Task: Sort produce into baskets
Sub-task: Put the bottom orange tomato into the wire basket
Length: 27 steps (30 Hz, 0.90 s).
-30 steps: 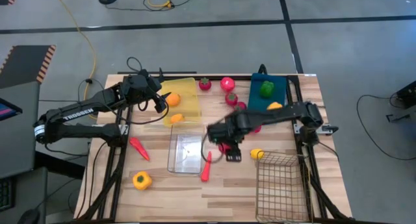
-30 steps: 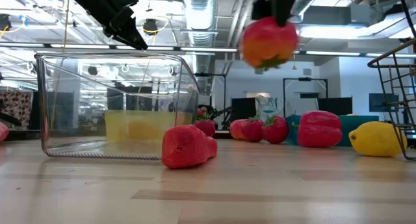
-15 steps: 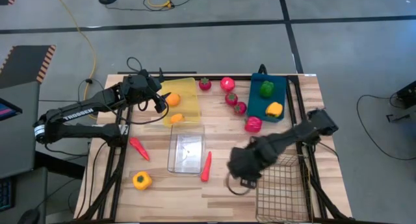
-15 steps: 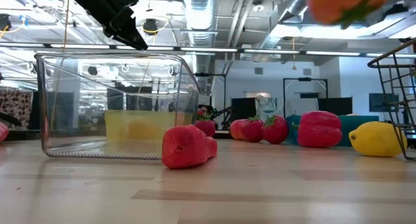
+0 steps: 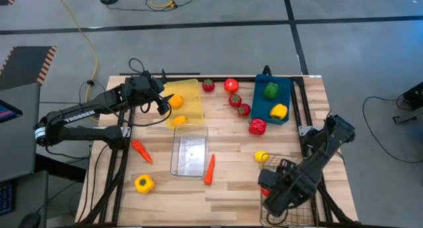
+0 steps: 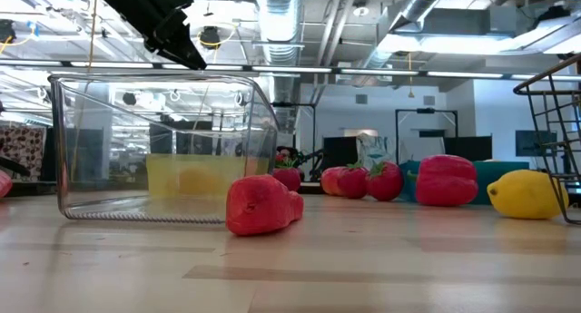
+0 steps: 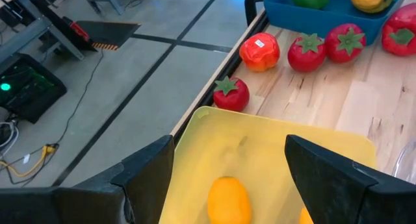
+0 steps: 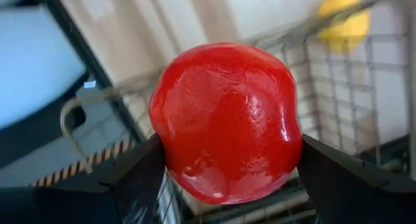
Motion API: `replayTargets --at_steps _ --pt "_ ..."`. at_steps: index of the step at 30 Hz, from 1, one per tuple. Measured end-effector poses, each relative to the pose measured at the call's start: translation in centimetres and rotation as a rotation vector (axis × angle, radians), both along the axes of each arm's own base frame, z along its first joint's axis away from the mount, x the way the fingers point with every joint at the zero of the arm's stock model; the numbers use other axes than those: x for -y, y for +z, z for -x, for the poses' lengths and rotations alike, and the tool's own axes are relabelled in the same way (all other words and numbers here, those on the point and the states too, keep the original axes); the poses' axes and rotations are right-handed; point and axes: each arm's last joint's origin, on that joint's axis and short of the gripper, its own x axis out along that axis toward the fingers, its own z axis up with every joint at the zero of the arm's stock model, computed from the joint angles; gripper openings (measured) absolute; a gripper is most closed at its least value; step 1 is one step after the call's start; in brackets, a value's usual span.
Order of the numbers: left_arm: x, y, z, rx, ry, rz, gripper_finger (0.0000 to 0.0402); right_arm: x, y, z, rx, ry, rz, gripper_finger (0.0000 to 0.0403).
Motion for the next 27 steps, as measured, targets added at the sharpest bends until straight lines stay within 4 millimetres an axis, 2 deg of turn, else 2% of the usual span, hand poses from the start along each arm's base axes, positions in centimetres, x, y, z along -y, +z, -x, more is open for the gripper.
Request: replayTargets --at_steps 8,20,27 --pt "0.0 0.0 0.0 -0.002 -0.002 -0.002 0.0281 -1.0 -0.1 0.9 -0.038 0.016 -0.04 0.0356" --pt "0.1 -0.1 0.1 -0.031 -0.036 -0.015 0.0281 -0.9 -0.1 0.8 -0.039 0.01 -0.04 0.0357" --pt "0.9 -1.5 0.7 -0.16 -0.168 0.124 0.0281 -0.9 -0.1 0.9 -0.047 0.01 -0.042 0.0385"
